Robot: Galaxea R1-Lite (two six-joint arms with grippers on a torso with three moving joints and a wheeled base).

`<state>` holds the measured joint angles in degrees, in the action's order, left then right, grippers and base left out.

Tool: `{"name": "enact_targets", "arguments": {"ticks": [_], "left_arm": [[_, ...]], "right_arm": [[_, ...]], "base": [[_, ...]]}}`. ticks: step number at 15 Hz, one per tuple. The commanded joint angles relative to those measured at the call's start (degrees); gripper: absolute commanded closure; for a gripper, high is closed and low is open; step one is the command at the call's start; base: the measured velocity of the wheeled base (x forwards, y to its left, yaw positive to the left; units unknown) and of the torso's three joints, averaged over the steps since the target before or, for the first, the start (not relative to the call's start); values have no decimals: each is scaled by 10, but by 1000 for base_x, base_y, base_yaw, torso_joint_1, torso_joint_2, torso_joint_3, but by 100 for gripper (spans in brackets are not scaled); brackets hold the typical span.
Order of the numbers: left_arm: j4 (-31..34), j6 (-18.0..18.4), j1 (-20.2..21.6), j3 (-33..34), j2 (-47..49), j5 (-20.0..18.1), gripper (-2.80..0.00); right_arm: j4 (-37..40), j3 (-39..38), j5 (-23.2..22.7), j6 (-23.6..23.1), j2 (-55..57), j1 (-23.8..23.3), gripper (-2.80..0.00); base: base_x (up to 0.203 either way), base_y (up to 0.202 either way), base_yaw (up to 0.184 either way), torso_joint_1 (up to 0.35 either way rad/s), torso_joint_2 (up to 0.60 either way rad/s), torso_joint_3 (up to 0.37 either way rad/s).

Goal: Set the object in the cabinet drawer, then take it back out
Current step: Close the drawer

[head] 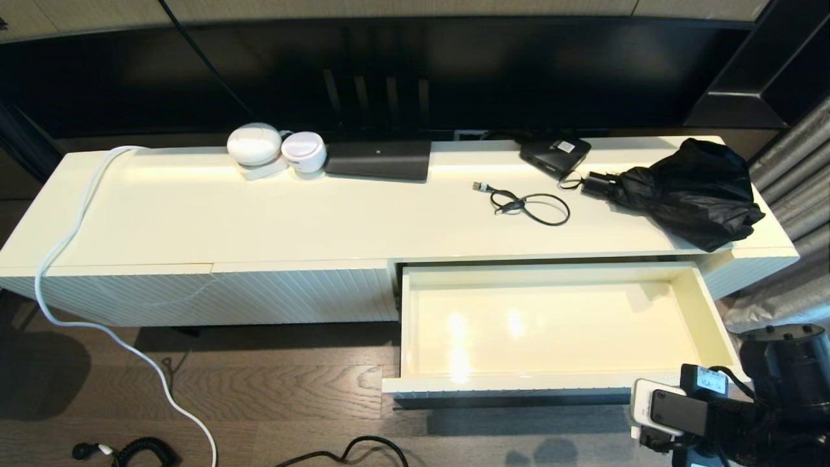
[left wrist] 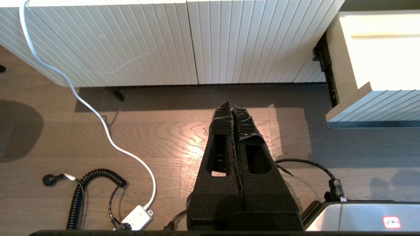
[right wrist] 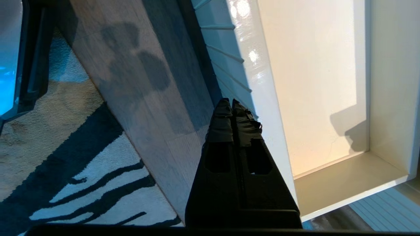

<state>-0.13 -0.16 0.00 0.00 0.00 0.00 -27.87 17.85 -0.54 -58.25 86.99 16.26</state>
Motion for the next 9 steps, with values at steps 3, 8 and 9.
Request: {"name": "enact_targets", "arguments": {"ticks": [3, 8, 9], "left_arm": [[0, 0, 0, 1, 0, 0, 0], [0, 0, 0, 0, 0, 0, 0], [0, 0, 0, 1, 0, 0, 0]], "right_arm": [[-22, -23, 0, -2, 14, 9, 0], [-104, -55, 0, -2, 61, 14, 0], [-120, -61, 0, -2, 73, 14, 0]], "base": [[0, 0, 0, 0, 0, 0], [0, 0, 0, 0, 0, 0], [0, 0, 0, 0, 0, 0]]}}
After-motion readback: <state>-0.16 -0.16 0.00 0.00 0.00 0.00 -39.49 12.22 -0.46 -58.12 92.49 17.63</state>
